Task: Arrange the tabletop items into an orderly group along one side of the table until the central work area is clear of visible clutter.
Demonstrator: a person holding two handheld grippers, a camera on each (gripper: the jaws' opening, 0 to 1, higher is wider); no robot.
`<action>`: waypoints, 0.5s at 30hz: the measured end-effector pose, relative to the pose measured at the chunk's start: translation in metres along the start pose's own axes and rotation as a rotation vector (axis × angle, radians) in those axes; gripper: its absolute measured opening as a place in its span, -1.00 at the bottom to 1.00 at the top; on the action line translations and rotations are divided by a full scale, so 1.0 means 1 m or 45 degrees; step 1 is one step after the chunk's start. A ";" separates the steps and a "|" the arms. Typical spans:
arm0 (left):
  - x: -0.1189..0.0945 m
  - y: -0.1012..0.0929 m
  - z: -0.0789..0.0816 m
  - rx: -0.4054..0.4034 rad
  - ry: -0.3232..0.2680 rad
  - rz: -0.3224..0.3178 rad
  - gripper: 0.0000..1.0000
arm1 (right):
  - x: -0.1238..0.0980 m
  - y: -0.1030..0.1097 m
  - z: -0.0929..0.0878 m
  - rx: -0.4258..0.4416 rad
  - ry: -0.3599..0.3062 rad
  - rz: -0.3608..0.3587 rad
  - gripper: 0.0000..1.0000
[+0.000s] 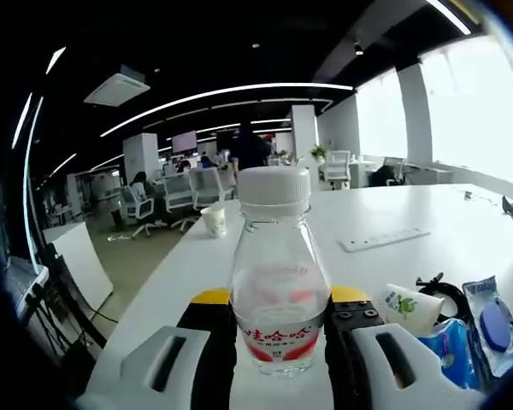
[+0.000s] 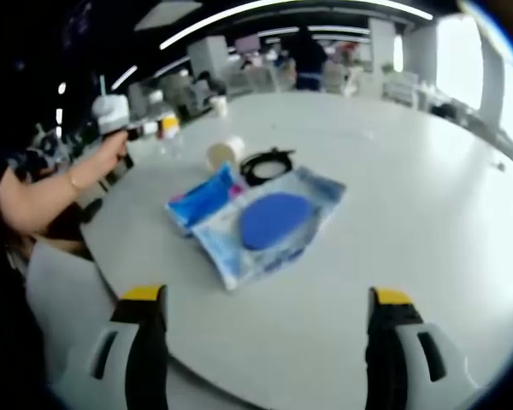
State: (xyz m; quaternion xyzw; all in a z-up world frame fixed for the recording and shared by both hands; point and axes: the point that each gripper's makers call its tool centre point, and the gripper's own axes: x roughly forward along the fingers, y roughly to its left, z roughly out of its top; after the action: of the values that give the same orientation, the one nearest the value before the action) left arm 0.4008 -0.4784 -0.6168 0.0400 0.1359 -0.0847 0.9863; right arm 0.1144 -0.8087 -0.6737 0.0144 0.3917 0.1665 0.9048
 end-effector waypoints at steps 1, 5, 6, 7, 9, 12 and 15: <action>0.003 0.002 -0.001 -0.010 -0.001 0.005 -0.25 | 0.002 0.000 -0.001 0.004 0.005 0.001 0.90; 0.013 0.005 -0.004 -0.024 0.000 0.007 -0.25 | 0.006 0.001 -0.004 0.001 0.030 0.000 0.90; 0.017 0.006 -0.006 -0.023 0.005 0.008 -0.25 | 0.008 0.000 -0.005 0.002 0.037 -0.001 0.90; 0.019 0.007 -0.007 -0.022 0.006 0.010 -0.25 | 0.008 0.000 -0.005 0.001 0.041 -0.001 0.90; 0.021 0.008 -0.007 -0.028 0.006 0.012 -0.25 | 0.010 0.000 -0.005 0.002 0.047 -0.003 0.90; 0.028 0.012 -0.007 -0.051 -0.001 0.014 -0.25 | 0.012 -0.002 -0.006 0.008 0.051 -0.007 0.90; 0.034 0.015 -0.008 -0.045 -0.002 0.017 -0.25 | 0.015 -0.003 -0.008 0.016 0.056 -0.008 0.90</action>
State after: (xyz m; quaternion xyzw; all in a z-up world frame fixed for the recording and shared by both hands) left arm 0.4340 -0.4682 -0.6332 0.0233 0.1365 -0.0757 0.9875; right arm 0.1192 -0.8076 -0.6901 0.0151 0.4124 0.1613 0.8965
